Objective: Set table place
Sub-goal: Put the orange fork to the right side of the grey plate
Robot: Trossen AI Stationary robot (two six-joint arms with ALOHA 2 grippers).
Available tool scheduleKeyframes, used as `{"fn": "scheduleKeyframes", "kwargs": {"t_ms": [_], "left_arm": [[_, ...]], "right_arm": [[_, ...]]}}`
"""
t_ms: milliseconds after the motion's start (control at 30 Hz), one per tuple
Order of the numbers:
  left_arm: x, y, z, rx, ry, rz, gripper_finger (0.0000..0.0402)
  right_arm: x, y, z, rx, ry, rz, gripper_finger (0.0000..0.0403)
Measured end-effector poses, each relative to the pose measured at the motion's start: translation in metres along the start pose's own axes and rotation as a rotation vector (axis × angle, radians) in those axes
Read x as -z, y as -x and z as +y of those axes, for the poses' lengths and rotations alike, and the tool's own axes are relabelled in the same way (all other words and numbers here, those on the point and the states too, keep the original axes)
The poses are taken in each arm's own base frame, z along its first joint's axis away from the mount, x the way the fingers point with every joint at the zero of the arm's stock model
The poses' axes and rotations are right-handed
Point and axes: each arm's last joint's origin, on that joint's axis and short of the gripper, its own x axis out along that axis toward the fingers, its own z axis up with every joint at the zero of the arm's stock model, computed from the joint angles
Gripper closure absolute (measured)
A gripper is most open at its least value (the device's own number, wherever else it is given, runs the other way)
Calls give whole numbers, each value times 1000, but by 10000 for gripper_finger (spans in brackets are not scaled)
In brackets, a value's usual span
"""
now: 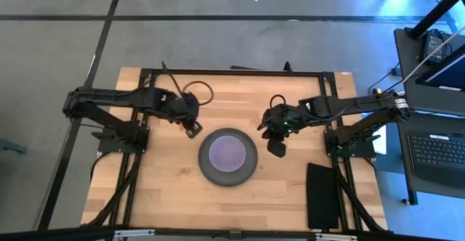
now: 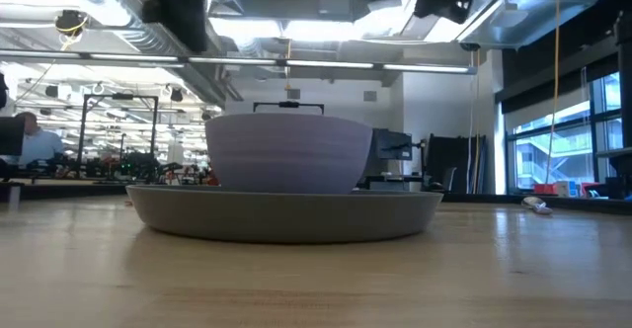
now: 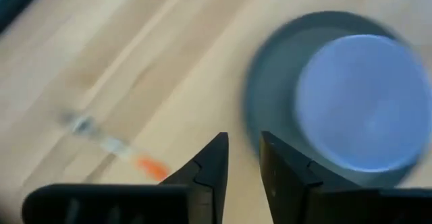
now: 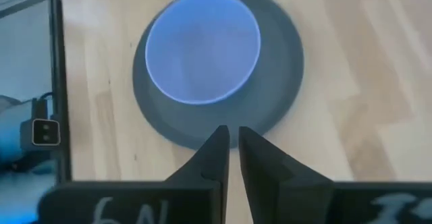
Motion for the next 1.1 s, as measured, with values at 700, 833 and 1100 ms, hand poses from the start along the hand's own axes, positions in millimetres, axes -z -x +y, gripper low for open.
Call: {"fn": "scheduleKeyframes", "kwargs": {"t_ms": [700, 833, 1100], "left_arm": [[75, -95, 50, -551, 423, -137, 344], [88, -118, 53, -488, 542, -202, 344], [98, -141, 67, -464, 628, -269, 344]], "right_arm": [[21, -36, 36, 399, 23, -95, 364], [23, -36, 40, 403, 46, -97, 364], [23, -36, 40, 403, 44, -98, 364]]}}
